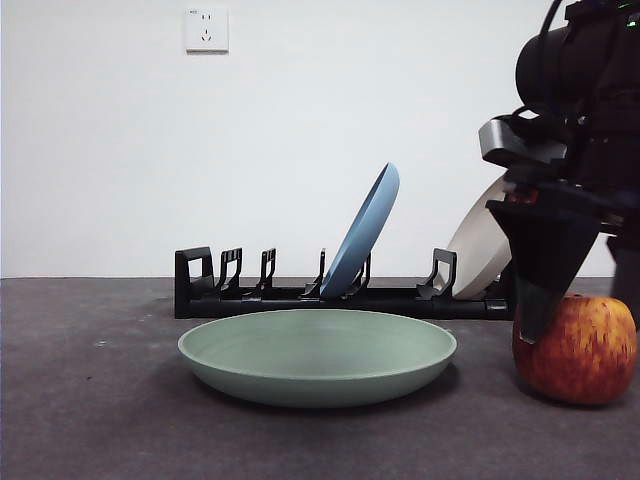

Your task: Take the green plate from the plate rack,put the plate on the table,take the apple from the table,put the apple in the plate

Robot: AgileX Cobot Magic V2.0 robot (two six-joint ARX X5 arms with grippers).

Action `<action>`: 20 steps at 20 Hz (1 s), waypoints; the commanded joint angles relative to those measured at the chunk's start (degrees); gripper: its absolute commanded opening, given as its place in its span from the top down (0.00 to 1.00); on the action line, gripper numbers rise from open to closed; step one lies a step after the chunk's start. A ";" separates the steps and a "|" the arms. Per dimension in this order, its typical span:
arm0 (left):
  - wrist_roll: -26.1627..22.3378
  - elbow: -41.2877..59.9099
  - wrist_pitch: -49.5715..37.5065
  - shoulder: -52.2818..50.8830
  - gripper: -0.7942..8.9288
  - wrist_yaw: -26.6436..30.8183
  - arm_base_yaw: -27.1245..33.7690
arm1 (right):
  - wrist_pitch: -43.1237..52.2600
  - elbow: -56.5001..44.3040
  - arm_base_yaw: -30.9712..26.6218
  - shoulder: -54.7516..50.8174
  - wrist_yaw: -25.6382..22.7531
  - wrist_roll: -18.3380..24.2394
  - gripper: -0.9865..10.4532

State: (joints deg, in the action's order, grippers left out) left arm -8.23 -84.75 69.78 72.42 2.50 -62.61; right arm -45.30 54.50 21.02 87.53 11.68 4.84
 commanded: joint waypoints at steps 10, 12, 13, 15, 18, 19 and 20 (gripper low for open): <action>0.76 0.02 -0.74 0.13 0.63 -0.07 0.20 | 0.42 0.50 0.17 -6.21 -0.24 -1.81 0.93; 0.76 0.02 -0.74 0.13 0.63 -0.09 0.20 | 0.31 2.08 0.87 -8.11 -0.24 -2.27 0.93; 0.76 0.02 -0.70 0.13 0.63 -0.15 0.20 | 0.26 3.34 1.60 -8.39 -0.26 -2.51 0.93; 0.76 0.02 -0.72 0.13 0.63 -1.20 0.20 | 0.44 6.29 3.93 -8.28 -0.33 -3.06 0.93; 0.76 0.02 -0.72 0.13 0.63 -1.75 0.20 | 2.01 10.91 9.75 -5.84 -3.34 -3.85 0.93; 0.76 0.02 -0.70 0.13 0.63 -1.75 0.20 | 2.34 12.44 11.06 -4.44 -3.21 -4.00 0.93; 0.76 0.02 -0.70 0.13 0.63 -1.77 0.20 | 3.04 13.73 12.31 -2.67 -3.19 -4.31 0.93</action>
State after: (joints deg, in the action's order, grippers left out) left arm -7.86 -84.75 69.34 72.42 0.86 -62.61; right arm -42.61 68.18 33.19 83.99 8.60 1.43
